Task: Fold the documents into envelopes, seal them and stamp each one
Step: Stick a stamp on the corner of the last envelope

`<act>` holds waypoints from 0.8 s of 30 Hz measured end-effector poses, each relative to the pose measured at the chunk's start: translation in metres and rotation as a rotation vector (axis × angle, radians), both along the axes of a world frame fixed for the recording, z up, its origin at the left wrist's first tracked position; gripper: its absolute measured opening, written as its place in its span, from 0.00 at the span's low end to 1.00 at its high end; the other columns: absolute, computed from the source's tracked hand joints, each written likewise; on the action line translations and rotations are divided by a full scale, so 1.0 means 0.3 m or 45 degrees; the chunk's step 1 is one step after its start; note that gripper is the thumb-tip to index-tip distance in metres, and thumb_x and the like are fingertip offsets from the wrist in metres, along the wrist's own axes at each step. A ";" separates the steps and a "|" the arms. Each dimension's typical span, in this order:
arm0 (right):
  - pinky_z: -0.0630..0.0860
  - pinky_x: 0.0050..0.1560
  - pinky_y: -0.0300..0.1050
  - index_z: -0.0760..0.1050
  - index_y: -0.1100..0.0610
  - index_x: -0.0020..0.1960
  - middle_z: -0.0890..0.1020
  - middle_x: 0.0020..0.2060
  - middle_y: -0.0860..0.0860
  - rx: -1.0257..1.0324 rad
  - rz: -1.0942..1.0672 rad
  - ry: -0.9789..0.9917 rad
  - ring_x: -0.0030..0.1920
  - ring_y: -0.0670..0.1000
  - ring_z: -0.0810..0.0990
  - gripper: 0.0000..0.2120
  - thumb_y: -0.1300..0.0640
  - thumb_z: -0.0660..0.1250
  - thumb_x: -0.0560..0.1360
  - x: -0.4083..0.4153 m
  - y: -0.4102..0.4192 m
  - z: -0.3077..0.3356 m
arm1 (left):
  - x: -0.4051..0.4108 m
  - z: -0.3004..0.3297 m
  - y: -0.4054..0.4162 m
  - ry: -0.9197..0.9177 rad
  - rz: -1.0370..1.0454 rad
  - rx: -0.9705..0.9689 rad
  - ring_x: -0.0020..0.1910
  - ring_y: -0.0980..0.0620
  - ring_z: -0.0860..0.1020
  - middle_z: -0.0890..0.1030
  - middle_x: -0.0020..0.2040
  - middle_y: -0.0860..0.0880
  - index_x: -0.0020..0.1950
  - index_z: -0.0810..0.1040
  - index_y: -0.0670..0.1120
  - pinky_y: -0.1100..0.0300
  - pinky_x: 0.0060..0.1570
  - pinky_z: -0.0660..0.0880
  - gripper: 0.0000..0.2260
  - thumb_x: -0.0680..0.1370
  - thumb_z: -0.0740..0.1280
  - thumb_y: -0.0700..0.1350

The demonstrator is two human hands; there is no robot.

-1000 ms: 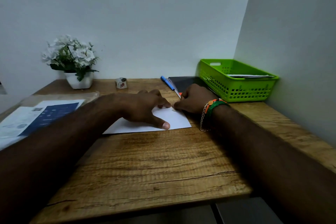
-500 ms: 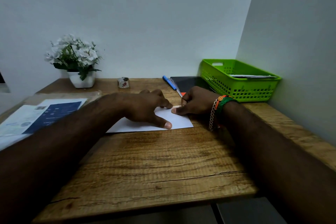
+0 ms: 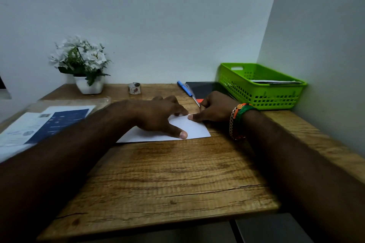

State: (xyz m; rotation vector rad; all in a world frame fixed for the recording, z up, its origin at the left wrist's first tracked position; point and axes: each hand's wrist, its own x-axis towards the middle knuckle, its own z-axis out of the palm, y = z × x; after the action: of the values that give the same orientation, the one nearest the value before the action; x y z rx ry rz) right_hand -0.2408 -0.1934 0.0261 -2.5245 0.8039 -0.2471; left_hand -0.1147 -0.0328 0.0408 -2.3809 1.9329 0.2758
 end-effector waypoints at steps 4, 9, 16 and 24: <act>0.67 0.32 0.39 0.75 0.54 0.29 0.75 0.23 0.46 0.043 0.061 0.069 0.27 0.44 0.73 0.19 0.44 0.77 0.69 -0.020 0.009 0.025 | -0.002 0.000 -0.002 0.003 0.011 0.005 0.72 0.48 0.64 0.64 0.74 0.52 0.80 0.62 0.58 0.46 0.73 0.66 0.36 0.75 0.66 0.68; 0.69 0.34 0.40 0.77 0.55 0.28 0.77 0.25 0.47 -0.010 -0.005 0.034 0.31 0.47 0.76 0.20 0.43 0.77 0.69 0.002 0.014 0.002 | 0.001 0.002 0.000 0.018 0.007 0.013 0.72 0.48 0.64 0.65 0.73 0.52 0.80 0.62 0.57 0.47 0.72 0.66 0.37 0.75 0.66 0.68; 0.68 0.36 0.41 0.75 0.54 0.31 0.75 0.27 0.47 0.075 0.138 0.140 0.32 0.46 0.72 0.16 0.48 0.74 0.73 -0.016 0.004 0.032 | -0.018 0.011 0.007 -0.001 0.005 0.017 0.73 0.47 0.62 0.64 0.75 0.52 0.80 0.62 0.56 0.47 0.74 0.64 0.36 0.75 0.67 0.67; 0.70 0.36 0.38 0.77 0.53 0.32 0.77 0.26 0.44 0.178 0.225 0.134 0.31 0.44 0.74 0.12 0.54 0.79 0.69 -0.043 -0.022 0.051 | -0.013 0.007 0.006 0.006 0.016 0.019 0.74 0.48 0.62 0.64 0.75 0.53 0.80 0.62 0.57 0.46 0.74 0.64 0.38 0.74 0.67 0.68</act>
State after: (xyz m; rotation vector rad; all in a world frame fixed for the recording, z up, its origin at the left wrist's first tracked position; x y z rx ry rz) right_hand -0.2536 -0.2001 0.0414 -2.4731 0.6092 0.0003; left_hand -0.1187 -0.0310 0.0430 -2.3862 1.9120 0.2958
